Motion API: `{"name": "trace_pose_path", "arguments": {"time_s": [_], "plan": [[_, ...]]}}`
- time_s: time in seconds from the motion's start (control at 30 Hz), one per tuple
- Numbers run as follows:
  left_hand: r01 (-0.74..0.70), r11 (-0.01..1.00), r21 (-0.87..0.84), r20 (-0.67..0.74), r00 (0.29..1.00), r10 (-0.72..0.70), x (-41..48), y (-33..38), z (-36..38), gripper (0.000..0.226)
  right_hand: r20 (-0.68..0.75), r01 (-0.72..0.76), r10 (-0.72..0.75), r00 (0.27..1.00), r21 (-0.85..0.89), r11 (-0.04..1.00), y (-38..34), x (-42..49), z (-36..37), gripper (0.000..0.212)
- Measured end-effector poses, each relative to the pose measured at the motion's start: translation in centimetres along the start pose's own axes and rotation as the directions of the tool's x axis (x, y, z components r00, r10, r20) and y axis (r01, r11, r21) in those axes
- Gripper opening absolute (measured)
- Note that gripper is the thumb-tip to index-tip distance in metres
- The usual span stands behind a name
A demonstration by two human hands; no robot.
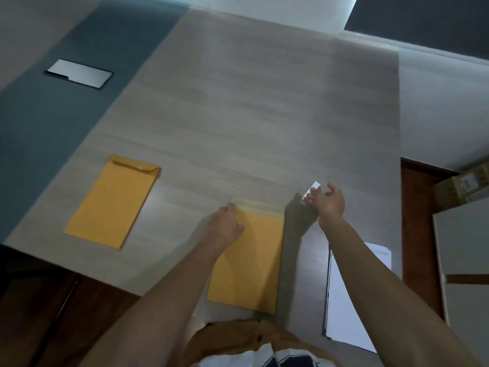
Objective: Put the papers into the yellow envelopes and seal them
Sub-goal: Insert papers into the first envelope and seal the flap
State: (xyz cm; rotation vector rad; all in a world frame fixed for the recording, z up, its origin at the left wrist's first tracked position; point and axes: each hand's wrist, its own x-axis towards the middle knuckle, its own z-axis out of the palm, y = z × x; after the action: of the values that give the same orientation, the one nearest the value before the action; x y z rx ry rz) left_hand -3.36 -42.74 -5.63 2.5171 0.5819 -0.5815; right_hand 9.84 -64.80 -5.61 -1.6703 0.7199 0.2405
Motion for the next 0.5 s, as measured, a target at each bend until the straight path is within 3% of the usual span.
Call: {"name": "trace_pose_path", "arguments": {"time_s": [0.07, 0.13, 0.23, 0.3, 0.4, 0.5], "plan": [[0.014, 1.000, 0.011, -0.037, 0.999, -0.013, -0.6, -0.3, 0.4, 0.059, 0.048, 0.149, -0.141, 0.989, -0.314, 0.938, 0.6, -1.7, -0.2, 0.071], [-0.001, 0.999, 0.035, -0.074, 0.997, 0.003, -1.1, -0.5, 0.8, 0.058, 0.211, 0.312, -0.241, 0.947, -0.448, 0.838, 1.2, -3.8, 0.0, 0.059], [-0.014, 0.996, 0.090, -0.126, 0.992, 0.025, -1.8, -1.0, 1.3, 0.064, 0.495, 0.542, -0.271, 0.826, -0.562, 0.625, 2.9, -5.6, 0.6, 0.079], [-0.017, 0.994, 0.112, -0.186, 0.982, 0.038, -2.1, -1.2, 1.4, 0.074, 0.607, 0.641, -0.242, 0.757, -0.620, 0.453, 3.7, -6.3, 1.0, 0.090], [-0.084, 0.984, 0.154, -0.241, 0.963, 0.120, -1.9, -1.7, 1.6, 0.095, 0.659, 0.702, -0.244, 0.711, -0.654, 0.282, 4.2, -7.1, 1.6, 0.088], [-0.202, 0.942, 0.267, -0.236, 0.934, 0.267, -1.8, -2.0, 1.5, 0.087, 0.675, 0.740, -0.305, 0.671, -0.637, 0.218, 4.2, -7.4, 1.7, 0.077]]}}
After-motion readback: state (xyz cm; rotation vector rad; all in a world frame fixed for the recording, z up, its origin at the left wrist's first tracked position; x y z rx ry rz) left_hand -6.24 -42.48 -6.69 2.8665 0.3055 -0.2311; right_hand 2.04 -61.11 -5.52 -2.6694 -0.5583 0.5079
